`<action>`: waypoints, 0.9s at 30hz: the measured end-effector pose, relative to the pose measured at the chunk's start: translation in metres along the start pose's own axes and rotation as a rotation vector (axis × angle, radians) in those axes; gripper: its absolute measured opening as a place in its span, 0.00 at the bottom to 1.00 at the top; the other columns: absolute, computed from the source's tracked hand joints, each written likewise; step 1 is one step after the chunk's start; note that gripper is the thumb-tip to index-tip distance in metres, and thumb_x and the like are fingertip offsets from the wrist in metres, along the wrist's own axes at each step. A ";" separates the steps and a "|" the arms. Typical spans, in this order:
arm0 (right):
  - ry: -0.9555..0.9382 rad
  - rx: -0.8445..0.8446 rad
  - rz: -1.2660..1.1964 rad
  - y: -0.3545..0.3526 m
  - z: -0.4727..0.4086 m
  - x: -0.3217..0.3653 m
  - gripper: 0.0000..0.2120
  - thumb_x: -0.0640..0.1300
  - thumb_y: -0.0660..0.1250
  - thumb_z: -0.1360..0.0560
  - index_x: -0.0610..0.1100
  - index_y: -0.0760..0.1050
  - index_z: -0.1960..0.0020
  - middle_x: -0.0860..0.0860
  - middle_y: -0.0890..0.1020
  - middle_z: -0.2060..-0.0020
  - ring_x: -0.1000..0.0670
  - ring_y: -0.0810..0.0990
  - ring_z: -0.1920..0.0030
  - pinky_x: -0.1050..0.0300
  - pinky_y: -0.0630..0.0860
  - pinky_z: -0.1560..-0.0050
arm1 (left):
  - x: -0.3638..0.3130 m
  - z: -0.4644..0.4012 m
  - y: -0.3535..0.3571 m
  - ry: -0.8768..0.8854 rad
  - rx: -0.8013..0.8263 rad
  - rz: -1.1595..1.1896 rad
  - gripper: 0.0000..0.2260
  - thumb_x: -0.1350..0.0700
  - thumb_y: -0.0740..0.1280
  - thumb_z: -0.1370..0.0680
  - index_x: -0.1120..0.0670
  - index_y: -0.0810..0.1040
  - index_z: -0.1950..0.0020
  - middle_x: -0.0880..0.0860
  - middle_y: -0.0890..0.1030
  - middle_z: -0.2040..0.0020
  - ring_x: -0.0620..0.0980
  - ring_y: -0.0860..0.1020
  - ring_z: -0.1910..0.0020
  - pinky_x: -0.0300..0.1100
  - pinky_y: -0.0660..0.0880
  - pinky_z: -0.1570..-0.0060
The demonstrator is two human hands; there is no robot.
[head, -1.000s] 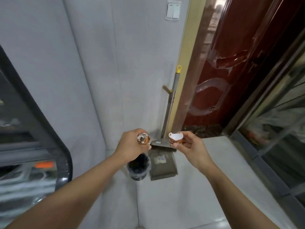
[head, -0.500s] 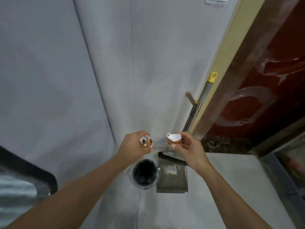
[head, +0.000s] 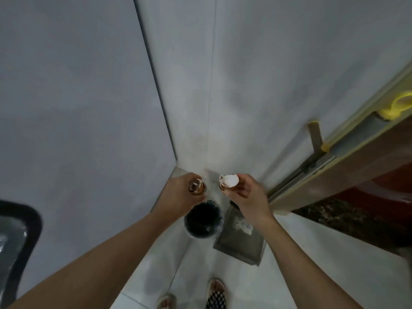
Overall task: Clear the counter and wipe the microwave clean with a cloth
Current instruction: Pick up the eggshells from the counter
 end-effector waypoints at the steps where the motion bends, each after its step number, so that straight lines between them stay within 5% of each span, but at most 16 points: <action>1: 0.025 0.015 0.004 0.001 -0.008 -0.012 0.16 0.37 0.75 0.33 0.52 0.75 0.51 0.54 0.83 0.54 0.57 0.82 0.53 0.65 0.77 0.53 | 0.008 -0.004 0.009 -0.025 -0.001 -0.001 0.19 0.50 0.78 0.37 0.44 0.79 0.49 0.38 0.76 0.61 0.36 0.75 0.62 0.25 0.69 0.62; 4: 0.084 0.053 -0.008 0.009 -0.028 -0.050 0.16 0.38 0.75 0.33 0.49 0.75 0.49 0.52 0.83 0.52 0.54 0.82 0.50 0.62 0.77 0.50 | 0.033 -0.016 0.036 -0.094 -0.009 -0.007 0.21 0.49 0.78 0.37 0.45 0.78 0.46 0.43 0.80 0.55 0.41 0.77 0.58 0.33 0.73 0.54; 9: 0.126 0.081 -0.022 0.031 -0.057 -0.113 0.16 0.36 0.75 0.33 0.48 0.76 0.50 0.53 0.83 0.53 0.58 0.82 0.53 0.68 0.76 0.55 | 0.087 -0.038 0.082 -0.158 -0.001 0.014 0.21 0.53 0.78 0.35 0.49 0.78 0.44 0.48 0.82 0.50 0.41 0.76 0.57 0.32 0.71 0.56; 22: 0.325 -0.021 -0.061 0.095 -0.117 -0.372 0.16 0.29 0.73 0.33 0.40 0.75 0.48 0.45 0.82 0.52 0.48 0.81 0.49 0.58 0.79 0.48 | 0.270 -0.089 0.260 -0.275 0.075 -0.060 0.23 0.54 0.76 0.34 0.50 0.76 0.41 0.49 0.81 0.45 0.49 0.78 0.49 0.42 0.75 0.48; 27: 0.366 -0.044 -0.008 0.112 -0.144 -0.463 0.17 0.31 0.74 0.33 0.44 0.73 0.51 0.44 0.82 0.50 0.48 0.81 0.48 0.53 0.79 0.46 | 0.329 -0.113 0.326 -0.280 0.119 -0.109 0.24 0.55 0.75 0.33 0.49 0.74 0.39 0.50 0.79 0.43 0.51 0.77 0.45 0.47 0.75 0.45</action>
Point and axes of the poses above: each hand's wrist, its own z-axis away from the middle knuckle, its own y-axis out of the palm, x = y × z, the point moved 1 cm from there along -z, towards the middle knuckle
